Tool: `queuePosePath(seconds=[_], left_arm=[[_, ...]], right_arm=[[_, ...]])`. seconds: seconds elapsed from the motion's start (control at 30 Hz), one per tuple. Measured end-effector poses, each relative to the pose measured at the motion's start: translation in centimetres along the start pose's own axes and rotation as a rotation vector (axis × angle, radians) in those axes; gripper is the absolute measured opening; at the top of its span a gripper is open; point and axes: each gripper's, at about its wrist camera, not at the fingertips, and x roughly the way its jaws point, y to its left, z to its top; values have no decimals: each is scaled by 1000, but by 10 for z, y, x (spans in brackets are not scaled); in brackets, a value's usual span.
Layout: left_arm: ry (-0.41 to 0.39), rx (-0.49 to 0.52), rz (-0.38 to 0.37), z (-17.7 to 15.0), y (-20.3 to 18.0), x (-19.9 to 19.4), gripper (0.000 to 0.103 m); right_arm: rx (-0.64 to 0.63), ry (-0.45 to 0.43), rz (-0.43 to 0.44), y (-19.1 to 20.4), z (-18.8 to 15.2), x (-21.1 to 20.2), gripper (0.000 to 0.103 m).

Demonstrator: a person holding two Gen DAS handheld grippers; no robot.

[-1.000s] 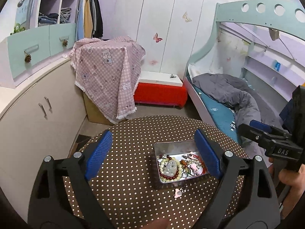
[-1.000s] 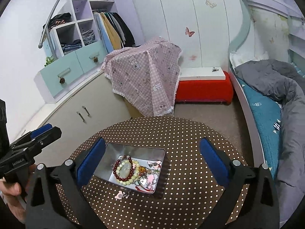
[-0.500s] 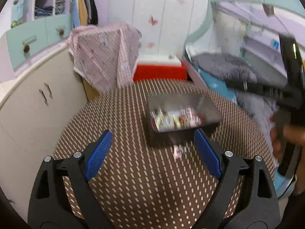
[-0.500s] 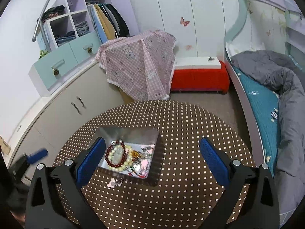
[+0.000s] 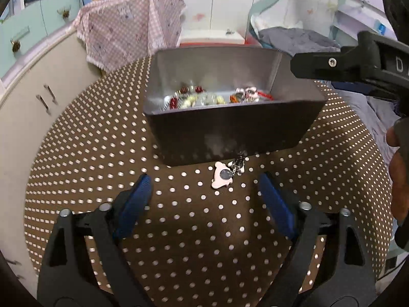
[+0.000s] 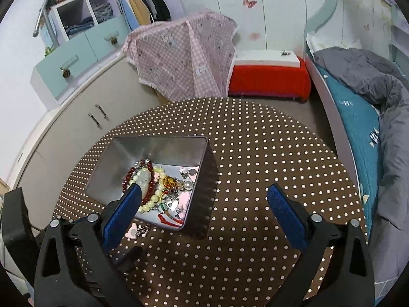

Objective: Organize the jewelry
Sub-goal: 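Grasp the small white charm beside the tray with the left gripper, then lift the white charm over the tray and open the left gripper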

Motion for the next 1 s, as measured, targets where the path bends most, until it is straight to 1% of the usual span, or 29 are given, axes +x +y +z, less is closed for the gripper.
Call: queuePosePath(seconds=[0.03, 0.07, 0.13, 0.17, 0.2, 0.23, 0.27, 0.3, 0.33, 0.43, 0.47, 0.67, 0.8, 0.9, 1.0], left_arm=[[5, -5, 3, -1, 0, 3, 74], [-10, -1, 12, 0, -1, 2, 72], [-22, 8, 19, -2, -3, 1, 66], [-31, 8, 16, -2, -2, 0, 58], [-34, 9, 12, 0, -1, 1, 49], [-38, 15, -3, -1, -1, -1, 42], [-43, 26, -18, -2, 0, -3, 31], [-45, 34, -21, -4, -1, -4, 23], [-48, 43, -33, -5, 0, -5, 22], [-51, 35, -82, -12, 9, -11, 22], [-54, 33, -87, -15, 11, -13, 22], [-82, 16, -81, -34, 29, -39, 22], [-127, -7, -75, -39, 44, -66, 22], [-179, -6, -75, -40, 49, -94, 22], [-245, 1, -94, -36, 52, -126, 22]], right_arm=[[0, 11, -3, 1, 2, 4, 76], [-1, 20, -4, 2, 2, 7, 66], [-13, 38, -7, 5, 4, 14, 57], [-18, 44, -8, 6, 4, 17, 52], [-24, 56, -14, 8, 5, 21, 49], [-32, 67, -18, 10, 4, 25, 42], [-37, 73, -20, 11, 4, 28, 32], [-39, 76, -21, 11, 3, 29, 25], [-37, 74, -22, 11, 2, 29, 18], [-50, 71, -43, 14, 0, 28, 17], [-51, 72, -48, 14, -1, 27, 17], [-54, 74, -71, 15, -10, 20, 16], [-64, 76, -74, 16, -23, 10, 16], [-77, 77, -80, 21, -35, 0, 16], [-92, 78, -88, 28, -48, -9, 16]])
